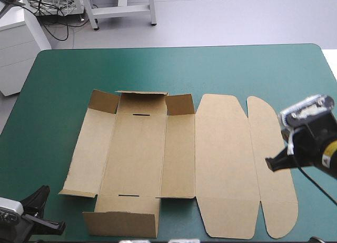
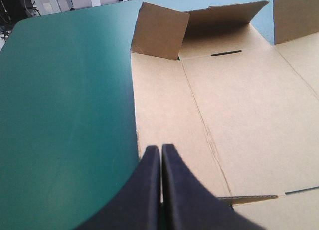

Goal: Fold the box

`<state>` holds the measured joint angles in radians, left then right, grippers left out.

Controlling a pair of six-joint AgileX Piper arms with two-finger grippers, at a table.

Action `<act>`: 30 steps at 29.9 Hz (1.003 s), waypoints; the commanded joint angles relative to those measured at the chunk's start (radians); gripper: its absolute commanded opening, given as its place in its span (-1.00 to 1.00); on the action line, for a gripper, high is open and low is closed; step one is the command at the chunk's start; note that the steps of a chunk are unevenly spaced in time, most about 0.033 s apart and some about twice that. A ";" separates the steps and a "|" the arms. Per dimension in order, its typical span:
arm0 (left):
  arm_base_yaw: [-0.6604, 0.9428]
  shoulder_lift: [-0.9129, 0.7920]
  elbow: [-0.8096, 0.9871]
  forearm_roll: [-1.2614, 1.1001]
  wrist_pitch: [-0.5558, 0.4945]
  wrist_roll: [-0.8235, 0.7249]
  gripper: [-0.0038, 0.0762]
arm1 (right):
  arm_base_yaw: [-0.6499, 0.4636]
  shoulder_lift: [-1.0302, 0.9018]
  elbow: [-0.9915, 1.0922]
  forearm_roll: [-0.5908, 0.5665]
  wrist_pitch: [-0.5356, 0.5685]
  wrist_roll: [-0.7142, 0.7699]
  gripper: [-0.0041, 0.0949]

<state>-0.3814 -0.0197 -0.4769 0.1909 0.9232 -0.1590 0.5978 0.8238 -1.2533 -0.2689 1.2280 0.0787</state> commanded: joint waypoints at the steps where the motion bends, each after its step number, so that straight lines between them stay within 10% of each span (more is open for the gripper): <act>1: -0.004 -0.008 -0.024 0.014 -0.073 -0.010 -0.93 | -0.003 -0.142 0.160 -0.011 -0.120 0.069 -0.95; 24: -0.004 -0.008 -0.024 -0.023 -0.075 -0.010 -0.91 | -0.003 -0.613 0.700 0.166 -0.301 0.110 -0.94; 30: -0.004 -0.008 -0.024 -0.058 -0.076 0.017 -0.57 | -0.003 -0.613 0.729 0.170 -0.314 0.103 -0.94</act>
<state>-0.3814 -0.0197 -0.4769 0.1518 0.9235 -0.1486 0.5978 0.1972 -0.5022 -0.0922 0.9922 0.1892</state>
